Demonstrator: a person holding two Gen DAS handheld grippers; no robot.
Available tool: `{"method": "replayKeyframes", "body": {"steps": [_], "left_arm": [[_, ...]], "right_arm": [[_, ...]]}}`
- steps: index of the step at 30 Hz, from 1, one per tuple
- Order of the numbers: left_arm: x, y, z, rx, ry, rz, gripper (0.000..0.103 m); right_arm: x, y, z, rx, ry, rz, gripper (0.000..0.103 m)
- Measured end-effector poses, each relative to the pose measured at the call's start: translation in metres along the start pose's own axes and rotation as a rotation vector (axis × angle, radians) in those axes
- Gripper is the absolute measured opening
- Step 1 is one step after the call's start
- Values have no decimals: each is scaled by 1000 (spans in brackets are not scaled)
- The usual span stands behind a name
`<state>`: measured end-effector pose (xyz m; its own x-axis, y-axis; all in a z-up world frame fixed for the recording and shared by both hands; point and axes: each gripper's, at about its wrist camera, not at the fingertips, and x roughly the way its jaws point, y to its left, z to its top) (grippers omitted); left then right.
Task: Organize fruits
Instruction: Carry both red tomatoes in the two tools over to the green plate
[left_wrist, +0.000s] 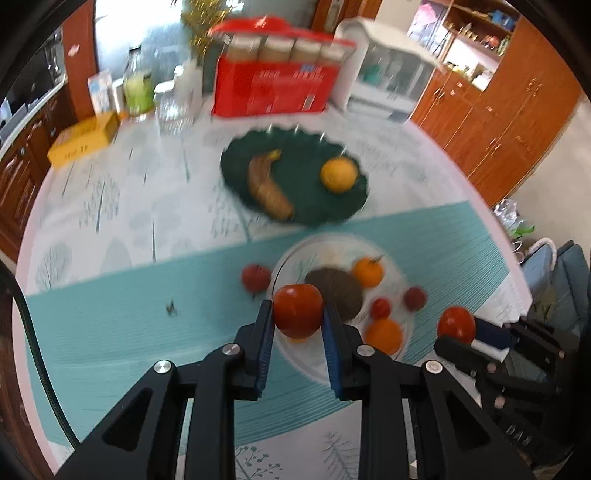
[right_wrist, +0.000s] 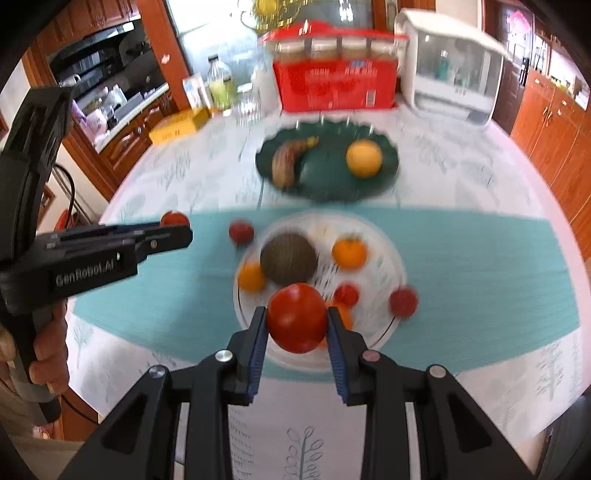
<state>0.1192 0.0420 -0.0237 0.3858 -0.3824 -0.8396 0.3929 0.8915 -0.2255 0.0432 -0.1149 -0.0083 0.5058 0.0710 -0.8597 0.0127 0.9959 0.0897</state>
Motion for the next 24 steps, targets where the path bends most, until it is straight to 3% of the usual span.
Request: {"method": "replayKeyframes", "body": {"steps": [10,18,24], "left_arm": [[-48,-16,72,61,-142,23,24],[-48,-14,125,11,-151,88,24],[-35,-18,162,-35,-156,193,24]], "right_arm": [[-44,-18,103,-14,-102,-43,31],[-42,-43,176,-35,-145,-26,31],[-29,-66,222,-103,-163,18,31]]}}
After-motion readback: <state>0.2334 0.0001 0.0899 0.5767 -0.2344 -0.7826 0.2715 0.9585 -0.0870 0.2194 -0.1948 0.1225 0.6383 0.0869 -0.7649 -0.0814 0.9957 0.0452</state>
